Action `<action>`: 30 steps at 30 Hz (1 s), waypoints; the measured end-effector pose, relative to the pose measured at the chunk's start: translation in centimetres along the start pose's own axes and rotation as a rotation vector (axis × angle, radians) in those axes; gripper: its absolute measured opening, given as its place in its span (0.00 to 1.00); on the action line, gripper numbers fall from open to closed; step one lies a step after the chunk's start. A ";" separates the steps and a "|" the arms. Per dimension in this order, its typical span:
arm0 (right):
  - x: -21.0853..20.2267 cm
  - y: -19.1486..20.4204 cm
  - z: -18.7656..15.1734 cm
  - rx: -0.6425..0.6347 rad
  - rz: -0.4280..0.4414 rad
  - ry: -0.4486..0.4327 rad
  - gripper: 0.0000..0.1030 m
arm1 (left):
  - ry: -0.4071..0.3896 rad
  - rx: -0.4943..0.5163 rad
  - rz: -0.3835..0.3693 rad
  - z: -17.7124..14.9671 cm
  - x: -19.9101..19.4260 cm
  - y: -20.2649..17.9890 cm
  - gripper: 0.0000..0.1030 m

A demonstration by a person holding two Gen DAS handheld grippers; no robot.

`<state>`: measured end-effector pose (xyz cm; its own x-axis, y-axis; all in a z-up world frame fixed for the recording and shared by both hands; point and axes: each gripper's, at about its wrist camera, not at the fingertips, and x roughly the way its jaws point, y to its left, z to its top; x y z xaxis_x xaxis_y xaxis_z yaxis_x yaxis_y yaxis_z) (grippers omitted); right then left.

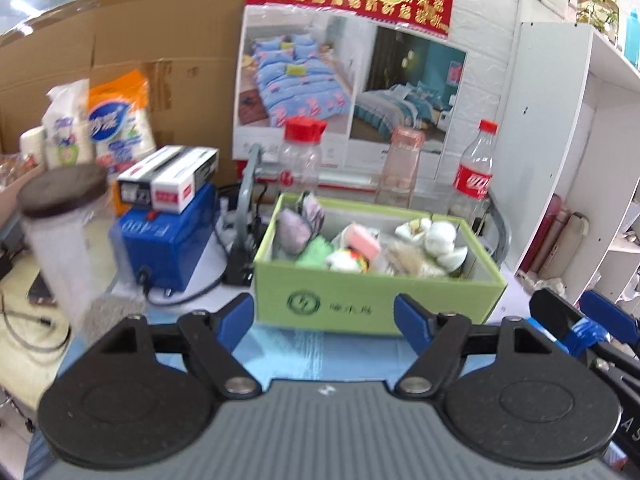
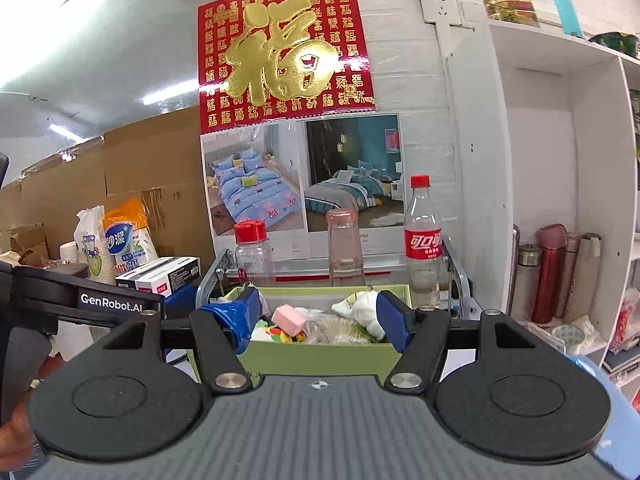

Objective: Organize soft objects

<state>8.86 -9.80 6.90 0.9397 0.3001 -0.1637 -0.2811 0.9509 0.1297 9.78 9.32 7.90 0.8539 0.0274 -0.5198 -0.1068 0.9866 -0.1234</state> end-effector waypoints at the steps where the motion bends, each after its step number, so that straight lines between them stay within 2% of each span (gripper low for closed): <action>1: -0.6 0.2 -0.9 0.008 -0.012 -0.001 0.49 | 0.007 -0.002 0.013 -0.8 -0.1 0.1 0.74; 7: -1.9 -0.2 -5.1 0.049 -0.068 0.102 0.50 | 0.039 0.010 0.080 -4.9 -0.8 0.7 0.74; 15: -3.5 0.4 -8.1 0.049 -0.029 0.152 0.50 | 0.040 0.039 0.108 -8.3 -1.5 0.5 0.74; 18: -4.4 0.8 -9.0 0.043 -0.024 0.155 0.50 | 0.029 0.055 0.122 -9.2 -2.2 0.4 0.74; 30: -6.7 1.0 -9.7 0.039 -0.014 0.114 0.50 | 0.044 0.056 0.084 -10.8 -3.1 0.5 0.74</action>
<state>0.43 -10.15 -1.39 0.9149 0.2951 -0.2753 -0.2578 0.9522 0.1639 1.55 8.03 0.37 0.8200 0.1045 -0.5628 -0.1472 0.9886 -0.0308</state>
